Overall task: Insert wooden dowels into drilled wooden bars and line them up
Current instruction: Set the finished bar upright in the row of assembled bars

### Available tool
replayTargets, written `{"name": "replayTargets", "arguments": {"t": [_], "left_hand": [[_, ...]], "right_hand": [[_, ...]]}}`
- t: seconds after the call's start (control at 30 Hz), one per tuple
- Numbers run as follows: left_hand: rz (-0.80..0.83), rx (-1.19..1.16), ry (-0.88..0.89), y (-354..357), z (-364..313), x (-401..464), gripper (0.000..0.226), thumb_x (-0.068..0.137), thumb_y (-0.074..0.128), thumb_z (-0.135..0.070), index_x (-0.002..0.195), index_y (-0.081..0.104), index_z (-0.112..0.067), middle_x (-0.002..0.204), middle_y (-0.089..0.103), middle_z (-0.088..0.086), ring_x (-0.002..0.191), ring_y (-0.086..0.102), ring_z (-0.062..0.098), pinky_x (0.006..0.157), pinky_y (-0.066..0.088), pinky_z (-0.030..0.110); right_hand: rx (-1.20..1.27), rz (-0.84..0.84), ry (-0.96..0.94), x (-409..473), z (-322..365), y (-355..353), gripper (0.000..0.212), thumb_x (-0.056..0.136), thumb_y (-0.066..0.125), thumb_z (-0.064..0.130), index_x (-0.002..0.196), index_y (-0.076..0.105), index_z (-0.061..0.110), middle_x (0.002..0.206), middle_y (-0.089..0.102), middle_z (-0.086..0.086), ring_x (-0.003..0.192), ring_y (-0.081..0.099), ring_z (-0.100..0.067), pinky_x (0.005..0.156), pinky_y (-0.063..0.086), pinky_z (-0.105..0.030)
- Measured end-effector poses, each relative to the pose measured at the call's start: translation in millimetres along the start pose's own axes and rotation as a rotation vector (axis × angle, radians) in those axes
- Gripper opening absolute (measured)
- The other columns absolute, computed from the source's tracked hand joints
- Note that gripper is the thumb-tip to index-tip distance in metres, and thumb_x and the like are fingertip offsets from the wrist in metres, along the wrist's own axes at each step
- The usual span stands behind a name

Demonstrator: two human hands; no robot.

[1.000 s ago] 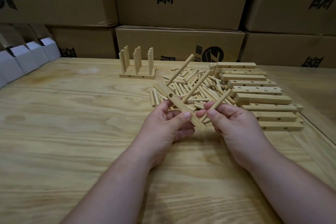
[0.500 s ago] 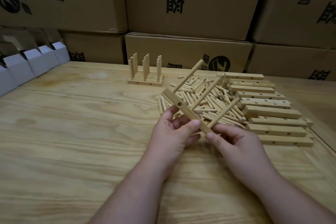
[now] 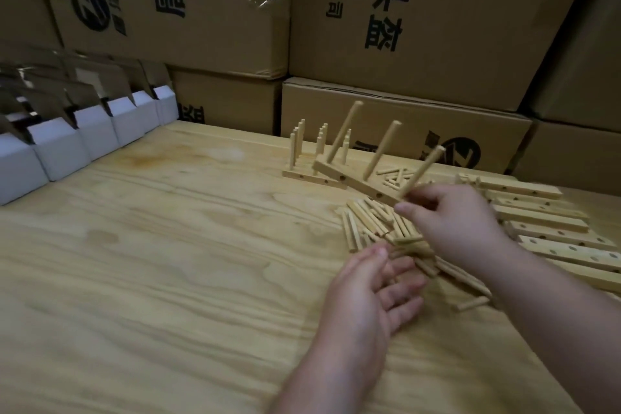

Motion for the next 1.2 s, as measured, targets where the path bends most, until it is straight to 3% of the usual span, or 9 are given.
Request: {"name": "replayTargets", "arguments": {"t": [0.07, 0.13, 0.2, 0.27, 0.33, 0.6, 0.9, 1.03, 1.2], "left_hand": [[-0.003, 0.010, -0.012, 1, 0, 0, 0.022, 0.103, 0.051, -0.022, 0.121, 0.060, -0.015, 0.085, 0.076, 0.010, 0.064, 0.071, 0.021, 0.061, 0.056, 0.032], [-0.015, 0.005, -0.028, 1, -1, 1, 0.021, 0.103, 0.051, -0.021, 0.121, 0.060, -0.013, 0.078, 0.074, 0.009, 0.057, 0.068, 0.020, 0.055, 0.054, 0.030], [-0.032, -0.011, -0.051, 1, -3, 2, 0.019, 0.103, 0.051, -0.019, 0.118, 0.060, -0.011, 0.071, 0.072, 0.009, 0.051, 0.065, 0.019, 0.050, 0.053, 0.028], [-0.046, -0.016, -0.066, 0, -4, 3, 0.016, 0.103, 0.051, -0.018, 0.114, 0.061, -0.011, 0.067, 0.070, 0.008, 0.048, 0.063, 0.019, 0.046, 0.052, 0.026], [-0.046, 0.005, -0.087, -1, -5, 4, 0.015, 0.104, 0.050, -0.018, 0.112, 0.062, -0.012, 0.067, 0.070, 0.007, 0.047, 0.062, 0.019, 0.045, 0.051, 0.025], [-0.033, 0.063, -0.151, 0, -8, 4, 0.013, 0.104, 0.049, -0.017, 0.106, 0.062, -0.015, 0.063, 0.069, 0.006, 0.042, 0.059, 0.018, 0.042, 0.049, 0.023], [-0.017, 0.042, -0.150, -2, -7, 4, 0.012, 0.102, 0.052, -0.015, 0.106, 0.064, -0.013, 0.061, 0.066, 0.005, 0.042, 0.058, 0.019, 0.042, 0.049, 0.023], [-0.023, 0.037, -0.153, -3, -7, 6, 0.012, 0.101, 0.053, -0.014, 0.106, 0.064, -0.012, 0.061, 0.066, 0.005, 0.042, 0.058, 0.019, 0.042, 0.050, 0.024], [-0.028, 0.016, -0.138, -3, -6, 6, 0.013, 0.100, 0.053, -0.013, 0.105, 0.065, -0.012, 0.061, 0.065, 0.006, 0.042, 0.057, 0.019, 0.042, 0.049, 0.024]], "right_hand": [[-0.072, 0.045, -0.034, 32, 7, 21, 0.024, 0.088, 0.075, 0.033, 0.110, 0.076, 0.023, 0.087, 0.068, 0.019, 0.082, 0.058, -0.003, 0.074, 0.041, -0.024], [-0.168, 0.088, -0.042, 57, 9, 41, 0.029, 0.089, 0.073, 0.032, 0.116, 0.075, 0.021, 0.103, 0.074, 0.008, 0.086, 0.056, -0.008, 0.074, 0.040, -0.023], [-0.230, 0.132, -0.042, 76, 9, 58, 0.029, 0.090, 0.072, 0.032, 0.117, 0.074, 0.022, 0.108, 0.074, 0.004, 0.087, 0.057, -0.011, 0.070, 0.040, -0.021], [-0.275, 0.168, -0.031, 90, 10, 72, 0.029, 0.090, 0.072, 0.031, 0.117, 0.074, 0.021, 0.109, 0.074, 0.001, 0.095, 0.063, -0.017, 0.078, 0.045, -0.024], [-0.318, 0.187, -0.010, 99, 10, 83, 0.028, 0.091, 0.070, 0.031, 0.118, 0.073, 0.022, 0.107, 0.073, 0.000, 0.100, 0.065, -0.021, 0.086, 0.050, -0.030], [-0.389, 0.191, 0.085, 113, 12, 98, 0.019, 0.088, 0.073, 0.037, 0.103, 0.076, 0.026, 0.091, 0.071, 0.004, 0.089, 0.065, -0.020, 0.085, 0.057, -0.038], [-0.517, 0.168, 0.048, 120, 17, 113, 0.019, 0.086, 0.073, 0.046, 0.089, 0.075, 0.027, 0.082, 0.069, 0.007, 0.085, 0.064, -0.020, 0.066, 0.051, -0.030], [-0.524, 0.144, 0.046, 123, 16, 117, 0.019, 0.085, 0.072, 0.046, 0.085, 0.073, 0.027, 0.081, 0.068, 0.006, 0.083, 0.064, -0.020, 0.070, 0.055, -0.033], [-0.545, 0.106, 0.045, 125, 13, 117, 0.017, 0.085, 0.069, 0.043, 0.084, 0.072, 0.027, 0.081, 0.065, 0.007, 0.083, 0.063, -0.021, 0.062, 0.048, -0.029]]}}
Point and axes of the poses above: each hand's wrist, its own x-axis towards the middle knuckle, its own y-axis out of the palm, z = x × y, the point moved 2 cm from there along x, towards the middle knuckle
